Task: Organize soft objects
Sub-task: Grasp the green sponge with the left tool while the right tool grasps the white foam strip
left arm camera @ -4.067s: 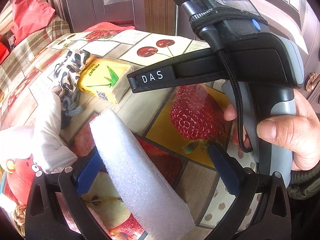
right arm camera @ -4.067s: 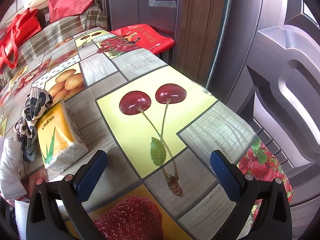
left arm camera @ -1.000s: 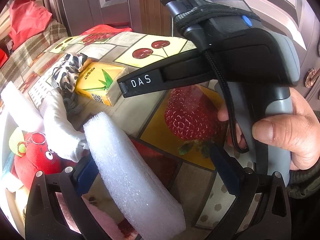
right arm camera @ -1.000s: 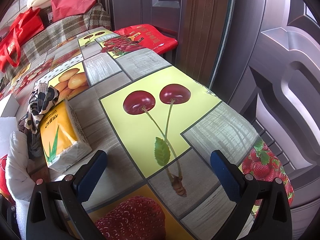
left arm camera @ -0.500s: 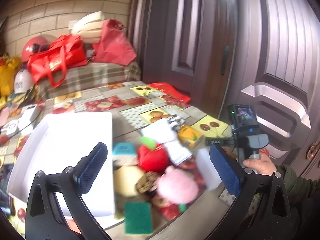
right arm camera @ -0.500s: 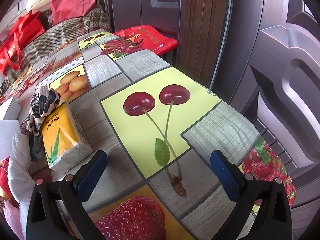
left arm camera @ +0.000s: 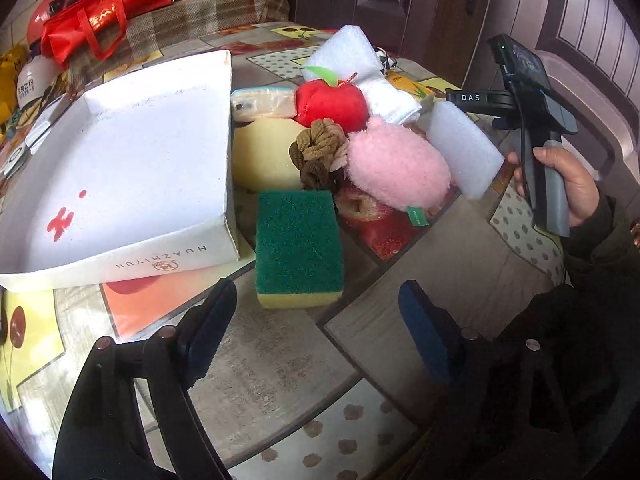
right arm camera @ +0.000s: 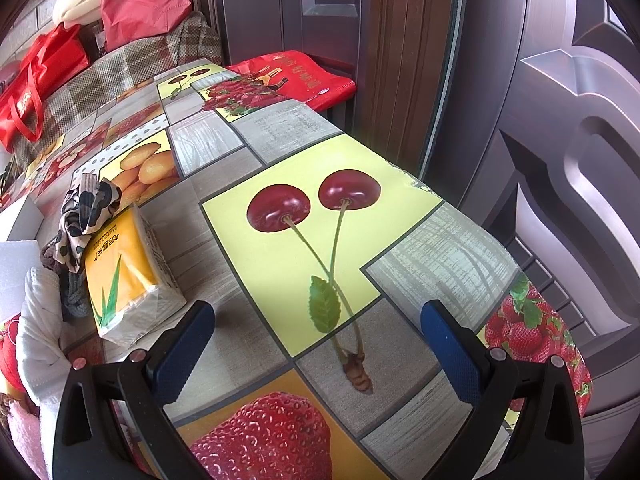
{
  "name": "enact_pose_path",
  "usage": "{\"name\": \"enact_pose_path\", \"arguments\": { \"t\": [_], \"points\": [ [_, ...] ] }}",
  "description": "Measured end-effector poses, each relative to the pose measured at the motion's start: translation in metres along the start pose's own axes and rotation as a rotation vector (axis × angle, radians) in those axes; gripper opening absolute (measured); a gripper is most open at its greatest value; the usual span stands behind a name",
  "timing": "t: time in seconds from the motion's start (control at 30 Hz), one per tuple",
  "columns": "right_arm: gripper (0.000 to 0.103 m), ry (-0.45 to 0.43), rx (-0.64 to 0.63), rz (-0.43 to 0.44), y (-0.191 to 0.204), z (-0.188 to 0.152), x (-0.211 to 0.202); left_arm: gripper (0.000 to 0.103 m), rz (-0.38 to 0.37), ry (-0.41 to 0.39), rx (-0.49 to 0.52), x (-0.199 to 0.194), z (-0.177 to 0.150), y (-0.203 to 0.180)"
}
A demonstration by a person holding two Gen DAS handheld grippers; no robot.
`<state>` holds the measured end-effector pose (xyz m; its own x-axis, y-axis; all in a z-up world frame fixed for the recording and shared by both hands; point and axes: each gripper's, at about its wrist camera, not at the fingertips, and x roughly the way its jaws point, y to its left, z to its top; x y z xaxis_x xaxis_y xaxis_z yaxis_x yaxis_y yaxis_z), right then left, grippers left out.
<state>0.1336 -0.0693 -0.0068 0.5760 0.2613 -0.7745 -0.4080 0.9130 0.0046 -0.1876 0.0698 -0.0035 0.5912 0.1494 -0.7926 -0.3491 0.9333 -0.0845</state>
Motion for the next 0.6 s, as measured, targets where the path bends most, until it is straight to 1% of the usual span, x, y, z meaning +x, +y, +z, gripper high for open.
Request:
{"name": "enact_pose_path", "arguments": {
  "t": [0.1,0.17,0.23,0.27,0.3,0.33,0.37,0.43,0.5,0.53,0.6],
  "points": [
    [0.103,0.000,0.001,0.001,0.000,0.000,0.000,0.079,0.021,0.001,-0.018,0.006,0.006,0.002],
    [0.103,-0.006,0.010,0.013,-0.002,0.000,-0.001,0.078,0.018,-0.003,-0.021,0.009,0.009,0.000],
    [0.103,-0.033,0.048,0.054,-0.010,0.000,-0.007,0.073,0.025,-0.003,-0.016,0.012,0.012,-0.001],
    [0.103,-0.059,0.082,0.103,-0.017,-0.001,-0.013,0.056,0.021,-0.008,-0.012,0.011,0.013,-0.001],
    [0.103,-0.103,0.118,0.195,-0.026,-0.004,-0.023,0.040,0.010,-0.011,-0.011,0.010,0.013,0.000],
    [0.103,-0.153,0.135,0.290,-0.033,-0.007,-0.033,0.040,0.000,-0.013,-0.011,0.010,0.013,0.000],
    [0.103,-0.198,0.124,0.371,-0.038,-0.009,-0.045,0.040,-0.010,-0.016,-0.009,0.009,0.012,0.001],
    [0.103,-0.245,0.023,0.495,-0.036,-0.013,-0.067,0.040,-0.018,-0.030,0.005,0.004,0.011,-0.004],
    [0.103,-0.247,-0.083,0.600,-0.027,-0.020,-0.083,0.040,-0.013,-0.064,0.028,-0.003,0.010,-0.009],
    [0.103,-0.234,-0.116,0.647,-0.023,-0.024,-0.088,0.040,-0.008,-0.082,0.038,-0.006,0.010,-0.012],
    [0.103,-0.164,-0.154,0.718,-0.012,-0.032,-0.090,0.040,-0.003,-0.116,0.051,-0.014,0.009,-0.015]
  ]
}}
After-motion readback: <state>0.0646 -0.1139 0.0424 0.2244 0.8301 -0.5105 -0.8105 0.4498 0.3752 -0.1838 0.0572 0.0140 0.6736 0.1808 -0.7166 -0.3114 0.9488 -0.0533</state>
